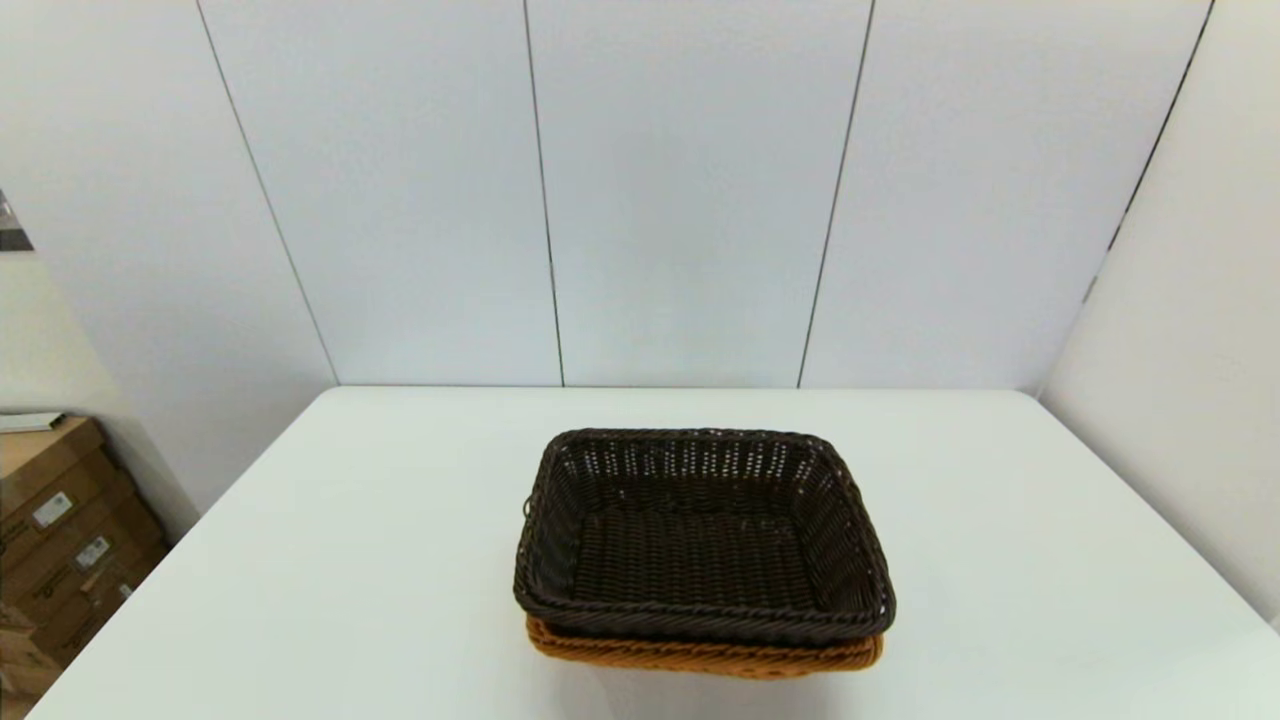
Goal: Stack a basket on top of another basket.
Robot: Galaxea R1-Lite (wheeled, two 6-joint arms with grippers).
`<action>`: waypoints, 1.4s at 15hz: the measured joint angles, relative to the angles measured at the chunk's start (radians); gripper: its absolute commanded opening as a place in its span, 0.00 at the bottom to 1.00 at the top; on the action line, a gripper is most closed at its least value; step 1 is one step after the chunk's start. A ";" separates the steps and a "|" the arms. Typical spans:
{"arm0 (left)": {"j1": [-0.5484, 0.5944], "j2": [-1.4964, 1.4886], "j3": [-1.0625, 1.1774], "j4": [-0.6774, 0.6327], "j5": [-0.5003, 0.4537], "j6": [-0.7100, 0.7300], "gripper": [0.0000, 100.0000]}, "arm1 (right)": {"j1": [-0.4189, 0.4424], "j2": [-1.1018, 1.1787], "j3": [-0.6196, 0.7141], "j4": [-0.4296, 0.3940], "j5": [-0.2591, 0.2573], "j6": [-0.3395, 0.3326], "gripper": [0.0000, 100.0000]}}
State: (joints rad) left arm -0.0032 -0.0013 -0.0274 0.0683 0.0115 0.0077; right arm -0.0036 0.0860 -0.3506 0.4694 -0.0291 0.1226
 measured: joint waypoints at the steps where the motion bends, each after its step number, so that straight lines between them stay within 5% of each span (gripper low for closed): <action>1: 0.000 0.000 0.000 0.000 0.000 0.000 1.00 | 0.001 -0.027 0.030 0.000 -0.001 -0.043 1.00; 4: 0.000 0.000 0.000 0.000 0.000 0.000 1.00 | 0.002 -0.072 0.120 -0.078 -0.007 -0.101 1.00; 9: 0.000 0.000 0.000 0.000 0.000 0.000 1.00 | 0.002 -0.086 0.285 -0.402 -0.001 -0.258 1.00; 12: 0.000 0.000 0.000 0.000 0.000 0.000 1.00 | 0.002 -0.086 0.336 -0.526 0.006 -0.276 1.00; 21: 0.000 0.000 0.000 0.000 0.000 0.000 1.00 | 0.003 -0.087 0.348 -0.469 0.051 -0.240 1.00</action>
State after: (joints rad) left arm -0.0032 -0.0013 -0.0272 0.0687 0.0115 0.0072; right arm -0.0004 -0.0013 -0.0023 0.0000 0.0221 -0.1172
